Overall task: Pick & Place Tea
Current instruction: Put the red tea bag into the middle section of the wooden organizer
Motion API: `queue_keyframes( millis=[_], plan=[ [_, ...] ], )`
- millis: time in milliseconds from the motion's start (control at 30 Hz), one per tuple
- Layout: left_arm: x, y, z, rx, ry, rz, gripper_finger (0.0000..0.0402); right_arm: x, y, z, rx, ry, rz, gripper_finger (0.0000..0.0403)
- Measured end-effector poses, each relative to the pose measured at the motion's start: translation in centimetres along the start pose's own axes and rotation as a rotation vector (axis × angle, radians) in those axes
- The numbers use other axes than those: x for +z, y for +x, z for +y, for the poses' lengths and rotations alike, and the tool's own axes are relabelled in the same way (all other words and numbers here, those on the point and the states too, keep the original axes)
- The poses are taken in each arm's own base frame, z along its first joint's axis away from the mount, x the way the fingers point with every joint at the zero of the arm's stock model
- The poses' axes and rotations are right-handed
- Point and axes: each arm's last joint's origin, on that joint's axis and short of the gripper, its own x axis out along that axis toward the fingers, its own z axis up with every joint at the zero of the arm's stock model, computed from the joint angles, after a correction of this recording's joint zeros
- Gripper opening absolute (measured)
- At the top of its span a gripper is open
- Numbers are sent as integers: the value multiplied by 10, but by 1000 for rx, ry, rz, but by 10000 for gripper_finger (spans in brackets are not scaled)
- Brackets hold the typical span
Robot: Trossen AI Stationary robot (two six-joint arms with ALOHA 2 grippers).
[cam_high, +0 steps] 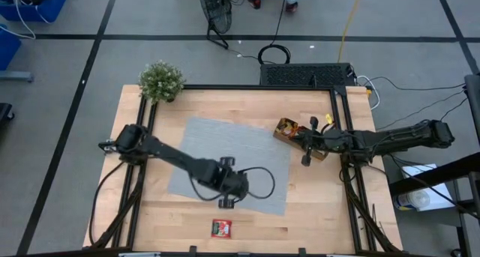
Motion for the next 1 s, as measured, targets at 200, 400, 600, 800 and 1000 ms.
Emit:
queue_keyframes(
  millis=[200,400,600,800,1000],
  plan=[
    [-11,-16,-55,-174,-165,12,118,2,0,0,2,14,-20,0],
    [-25,-25,-115,-240,-35,-96,165,2,0,0,2,77,-20,0],
    [-36,-1,-140,-210,20,-83,161,-1,1,1,4,131,-25,0],
    [-44,27,-147,-216,-31,7,134,-11,4,1,6,146,-60,0],
    [-57,29,-146,-217,-87,158,111,-16,5,2,7,156,-97,0]
  ],
)
